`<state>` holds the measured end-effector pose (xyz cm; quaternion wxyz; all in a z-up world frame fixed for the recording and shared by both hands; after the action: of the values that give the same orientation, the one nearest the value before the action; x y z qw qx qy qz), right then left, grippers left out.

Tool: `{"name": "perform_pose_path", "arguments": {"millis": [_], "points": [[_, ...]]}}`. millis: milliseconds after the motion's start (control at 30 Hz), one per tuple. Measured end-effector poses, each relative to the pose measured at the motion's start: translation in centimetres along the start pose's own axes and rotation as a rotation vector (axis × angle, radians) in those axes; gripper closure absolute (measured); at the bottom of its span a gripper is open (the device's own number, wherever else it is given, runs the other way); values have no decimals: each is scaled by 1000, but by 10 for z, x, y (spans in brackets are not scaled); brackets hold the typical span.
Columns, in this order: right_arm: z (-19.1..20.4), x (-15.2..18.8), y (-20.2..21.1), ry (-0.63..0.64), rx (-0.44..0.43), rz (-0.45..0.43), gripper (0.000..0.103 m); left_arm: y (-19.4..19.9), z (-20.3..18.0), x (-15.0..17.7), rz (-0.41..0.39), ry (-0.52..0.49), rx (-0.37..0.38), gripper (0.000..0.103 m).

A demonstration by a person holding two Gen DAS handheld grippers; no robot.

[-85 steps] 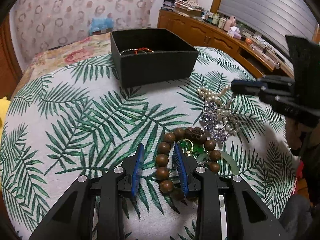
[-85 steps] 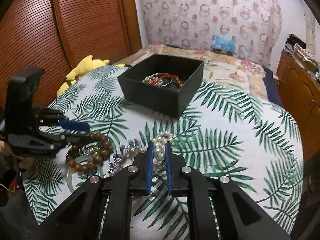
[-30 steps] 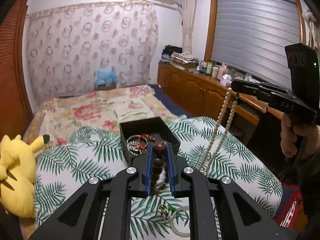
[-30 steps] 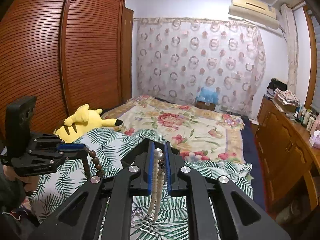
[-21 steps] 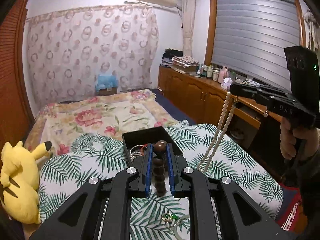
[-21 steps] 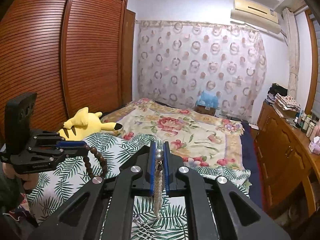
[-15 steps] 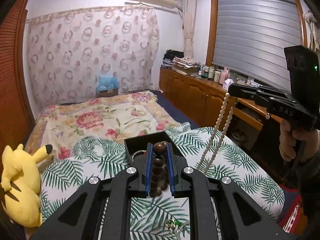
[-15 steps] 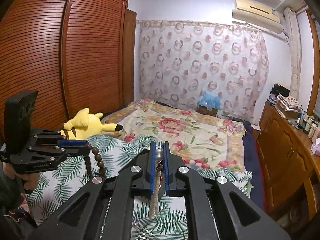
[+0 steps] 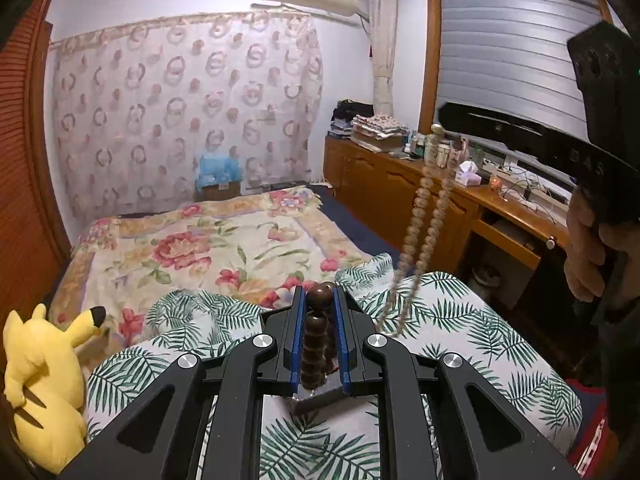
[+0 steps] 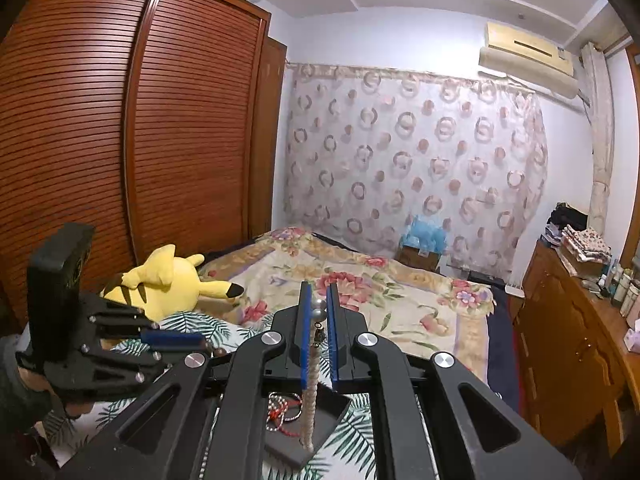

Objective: Organize jewelry
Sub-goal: 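Carry the wooden bracelet and pearl strand over the black box and open both grippers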

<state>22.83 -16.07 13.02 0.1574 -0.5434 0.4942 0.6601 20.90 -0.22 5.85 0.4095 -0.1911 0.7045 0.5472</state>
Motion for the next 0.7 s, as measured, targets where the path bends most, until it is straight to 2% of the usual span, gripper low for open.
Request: {"name": "perform_pose_path", "arguments": {"millis": [167,433,700], "points": [[-5,5,-34,-15,-28,46,95,-15,4,-2,23,4,1,91],[-8,41,-91,-61,-67,166,94,-37,7,1,64,5,3,91],[-17,69,-92,-95,-58,190,94,-51,6,0,93,0,3,91]]}}
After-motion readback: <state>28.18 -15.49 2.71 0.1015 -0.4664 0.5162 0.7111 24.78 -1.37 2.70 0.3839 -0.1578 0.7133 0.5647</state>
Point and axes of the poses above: each gripper's, at about its wrist camera, not at the fingertips, and y roughly against the way its jaws point, z to its left, x to its underside, the point moved 1 cm from there along -y, roughly the way its jaws point, and after that the axes turned 8 degrees about z, right-handed, at the moved point
